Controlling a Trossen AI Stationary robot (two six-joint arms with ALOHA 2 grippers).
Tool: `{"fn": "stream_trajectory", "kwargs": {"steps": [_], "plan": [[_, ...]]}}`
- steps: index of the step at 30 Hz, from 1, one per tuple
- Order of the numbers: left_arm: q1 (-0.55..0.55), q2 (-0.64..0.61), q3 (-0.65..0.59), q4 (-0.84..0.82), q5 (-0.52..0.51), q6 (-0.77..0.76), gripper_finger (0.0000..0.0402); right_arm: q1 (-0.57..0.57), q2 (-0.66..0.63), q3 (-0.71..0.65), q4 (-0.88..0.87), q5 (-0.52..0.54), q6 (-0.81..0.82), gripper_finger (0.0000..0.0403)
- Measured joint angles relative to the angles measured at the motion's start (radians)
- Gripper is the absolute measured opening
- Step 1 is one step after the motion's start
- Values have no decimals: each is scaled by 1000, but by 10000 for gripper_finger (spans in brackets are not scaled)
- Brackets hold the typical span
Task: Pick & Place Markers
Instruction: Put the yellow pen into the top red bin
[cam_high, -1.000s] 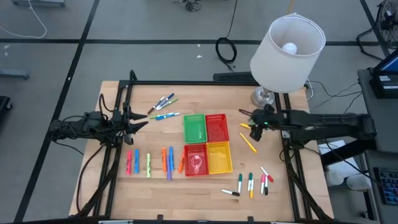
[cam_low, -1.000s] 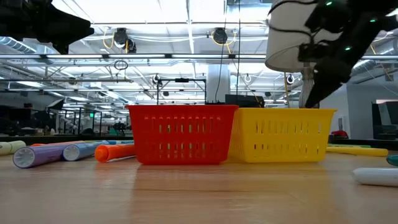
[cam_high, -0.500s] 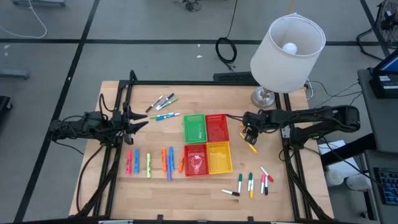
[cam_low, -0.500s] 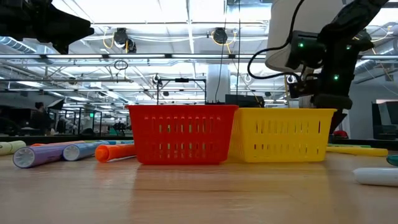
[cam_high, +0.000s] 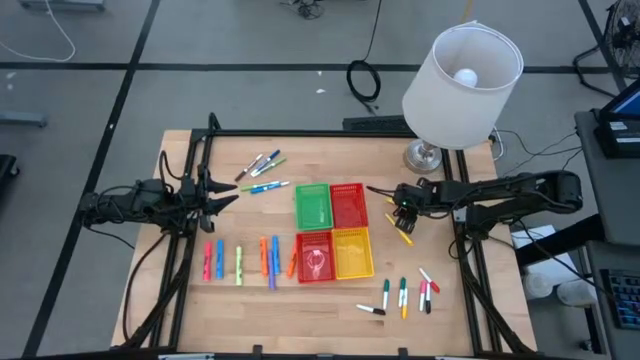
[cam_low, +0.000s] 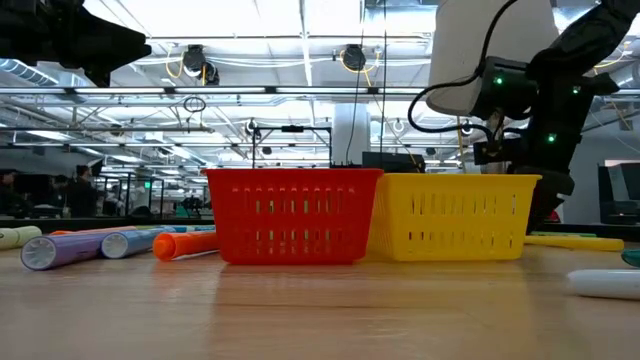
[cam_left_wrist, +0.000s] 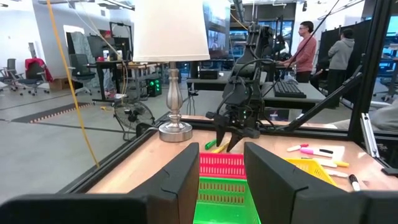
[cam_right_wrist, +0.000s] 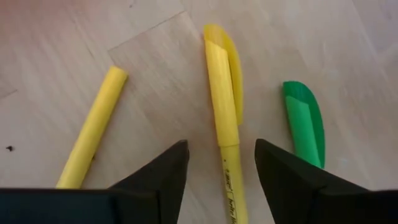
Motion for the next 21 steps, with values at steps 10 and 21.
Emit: {"fn": "stream_trajectory", "kwargs": {"steps": [10,21], "plan": [[0,0,0,0,0,0,134,0,3,-2,7,-73,-26,88],[0,0,0,0,0,0,134,0,4,0,17,-83,-28,23]]}}
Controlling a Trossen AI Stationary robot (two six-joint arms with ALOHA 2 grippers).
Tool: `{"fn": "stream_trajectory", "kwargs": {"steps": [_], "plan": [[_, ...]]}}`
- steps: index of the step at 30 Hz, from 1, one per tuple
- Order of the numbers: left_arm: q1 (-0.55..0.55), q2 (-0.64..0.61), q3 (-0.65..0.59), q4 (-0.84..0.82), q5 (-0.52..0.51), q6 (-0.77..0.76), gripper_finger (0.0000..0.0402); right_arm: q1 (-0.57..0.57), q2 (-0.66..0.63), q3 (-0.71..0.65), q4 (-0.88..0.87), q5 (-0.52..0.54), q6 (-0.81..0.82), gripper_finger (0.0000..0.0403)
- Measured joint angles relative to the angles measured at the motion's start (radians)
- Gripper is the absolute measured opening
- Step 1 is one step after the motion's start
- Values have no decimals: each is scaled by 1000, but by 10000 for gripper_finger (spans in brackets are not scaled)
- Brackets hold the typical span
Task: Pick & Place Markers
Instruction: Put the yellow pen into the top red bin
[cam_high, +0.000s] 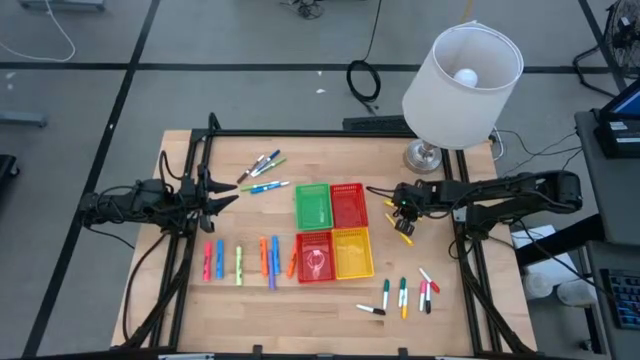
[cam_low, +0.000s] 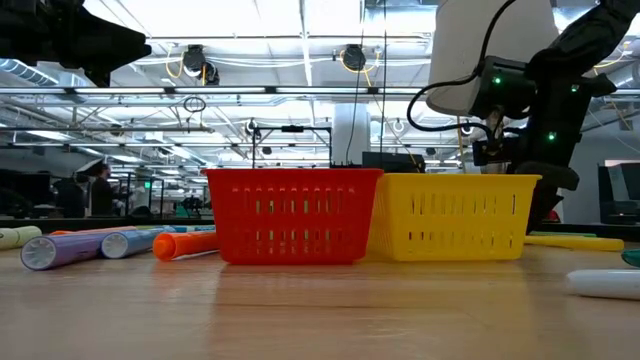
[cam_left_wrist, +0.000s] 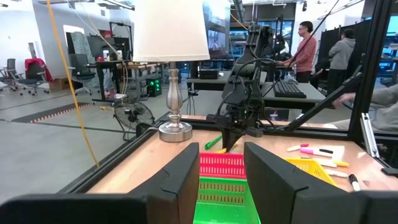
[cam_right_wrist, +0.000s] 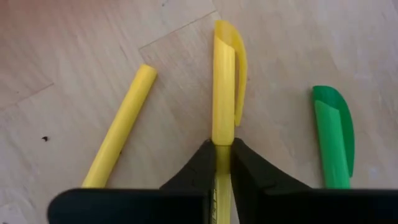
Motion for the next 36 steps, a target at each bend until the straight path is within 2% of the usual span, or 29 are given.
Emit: {"fn": "stream_trajectory", "kwargs": {"steps": [5,13,20,26,30,36], "plan": [[0,0,0,0,0,0,134,5,-28,39,-25,-6,11,14],[0,0,0,1,-2,0,134,30,-147,136,-69,-3,25,15],[0,0,0,0,-3,0,134,75,-240,150,57,-2,102,15],[0,0,0,0,-3,0,134,148,-218,150,261,-2,116,15],[0,0,0,1,-6,0,134,171,-181,190,312,10,111,14],[0,0,0,0,-6,0,134,204,-73,334,319,143,57,14]]}}
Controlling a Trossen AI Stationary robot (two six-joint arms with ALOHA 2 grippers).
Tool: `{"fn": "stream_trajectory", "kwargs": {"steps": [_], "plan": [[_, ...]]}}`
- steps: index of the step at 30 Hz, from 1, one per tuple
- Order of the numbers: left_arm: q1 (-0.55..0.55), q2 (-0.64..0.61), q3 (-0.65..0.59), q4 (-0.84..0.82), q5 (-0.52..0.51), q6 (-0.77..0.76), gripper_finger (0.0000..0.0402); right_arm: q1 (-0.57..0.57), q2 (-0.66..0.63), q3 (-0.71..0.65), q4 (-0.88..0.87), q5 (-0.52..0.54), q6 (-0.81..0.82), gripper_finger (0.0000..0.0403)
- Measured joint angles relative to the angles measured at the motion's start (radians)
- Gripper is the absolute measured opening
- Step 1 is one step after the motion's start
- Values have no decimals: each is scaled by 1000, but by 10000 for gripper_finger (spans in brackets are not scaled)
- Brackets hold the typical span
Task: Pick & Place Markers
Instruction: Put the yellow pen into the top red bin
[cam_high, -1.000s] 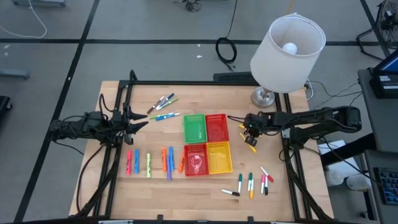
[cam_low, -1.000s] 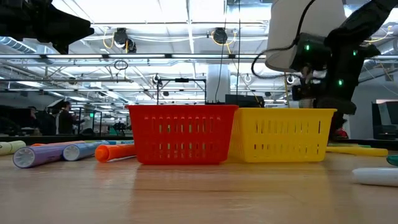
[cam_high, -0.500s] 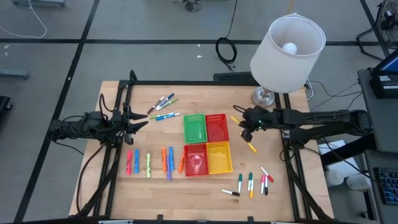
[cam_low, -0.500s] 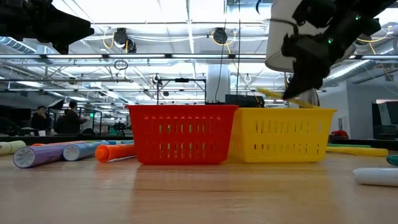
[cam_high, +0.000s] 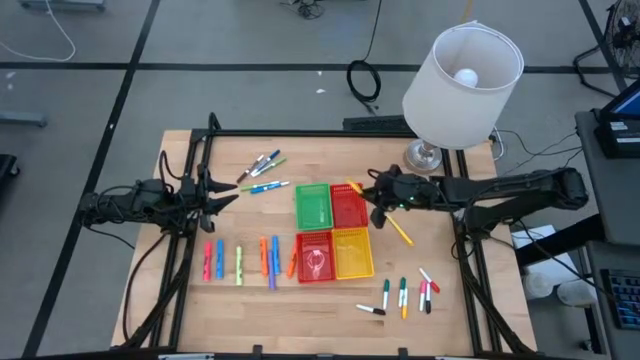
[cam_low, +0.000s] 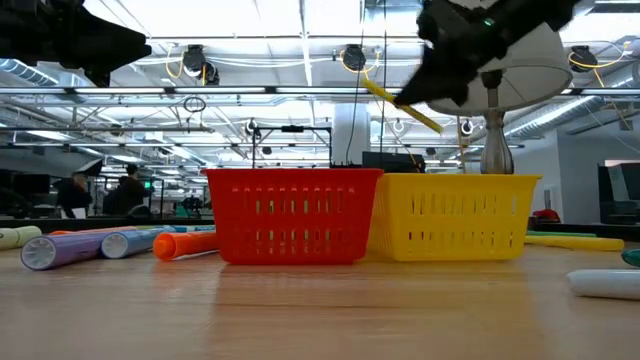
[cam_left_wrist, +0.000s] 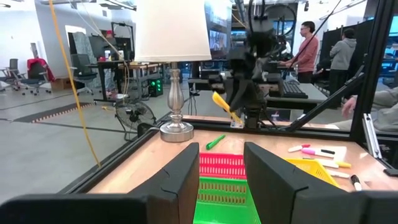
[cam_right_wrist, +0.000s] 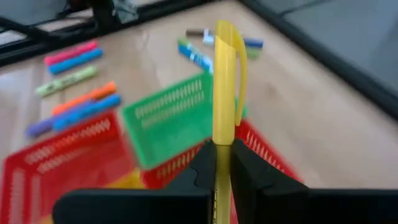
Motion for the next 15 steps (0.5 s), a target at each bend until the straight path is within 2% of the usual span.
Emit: {"fn": "stream_trajectory", "kwargs": {"steps": [3,6,9,15], "plan": [[0,0,0,0,0,0,134,26,76,65,30,91,-26,14],[0,0,0,0,0,0,134,41,155,94,90,120,-42,15],[0,0,0,3,0,0,134,47,225,99,135,121,-42,15],[0,0,0,-1,0,0,134,39,344,99,142,121,58,15]]}}
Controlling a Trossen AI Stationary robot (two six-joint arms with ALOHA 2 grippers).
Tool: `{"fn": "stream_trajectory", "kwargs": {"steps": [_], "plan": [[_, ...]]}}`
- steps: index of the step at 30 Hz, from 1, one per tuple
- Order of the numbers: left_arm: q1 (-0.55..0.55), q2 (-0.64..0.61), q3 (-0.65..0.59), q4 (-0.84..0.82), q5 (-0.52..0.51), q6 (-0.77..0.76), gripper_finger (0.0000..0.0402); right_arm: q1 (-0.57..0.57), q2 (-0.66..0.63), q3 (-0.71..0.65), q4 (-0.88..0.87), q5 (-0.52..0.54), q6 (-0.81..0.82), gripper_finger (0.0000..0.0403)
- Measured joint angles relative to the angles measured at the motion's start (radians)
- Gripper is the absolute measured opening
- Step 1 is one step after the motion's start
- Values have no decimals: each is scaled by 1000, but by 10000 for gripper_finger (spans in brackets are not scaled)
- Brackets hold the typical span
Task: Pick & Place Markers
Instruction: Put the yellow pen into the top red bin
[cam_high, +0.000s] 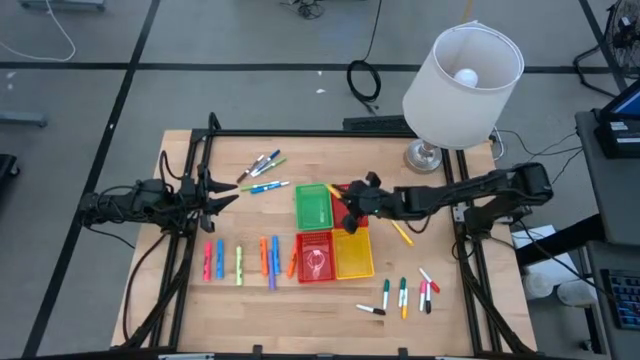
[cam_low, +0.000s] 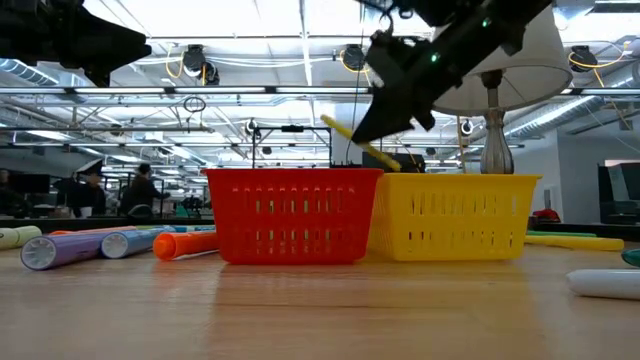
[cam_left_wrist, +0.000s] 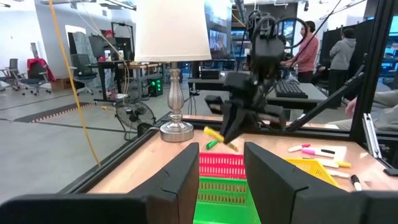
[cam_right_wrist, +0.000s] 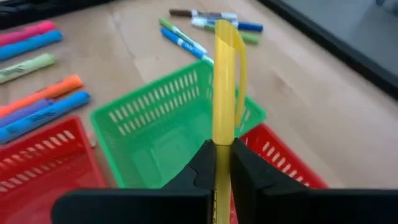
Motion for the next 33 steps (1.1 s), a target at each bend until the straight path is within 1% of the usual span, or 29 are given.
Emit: {"fn": "stream_trajectory", "kwargs": {"steps": [4,6,10,14,17,22,26,33], "plan": [[0,0,0,0,0,0,134,6,26,-1,-27,5,87,16],[0,0,0,0,0,0,134,17,24,-1,-42,33,122,16],[0,0,0,0,0,0,134,29,15,-1,-134,72,151,17],[0,0,0,2,0,0,134,27,13,-1,-180,76,179,17],[0,0,0,0,0,0,134,34,13,-2,-156,49,179,17],[0,0,0,0,0,0,134,40,13,-5,-178,50,185,17],[0,0,0,1,0,0,134,40,22,-24,-142,51,198,17],[0,0,0,0,0,0,134,40,22,-55,-147,50,213,19]]}}
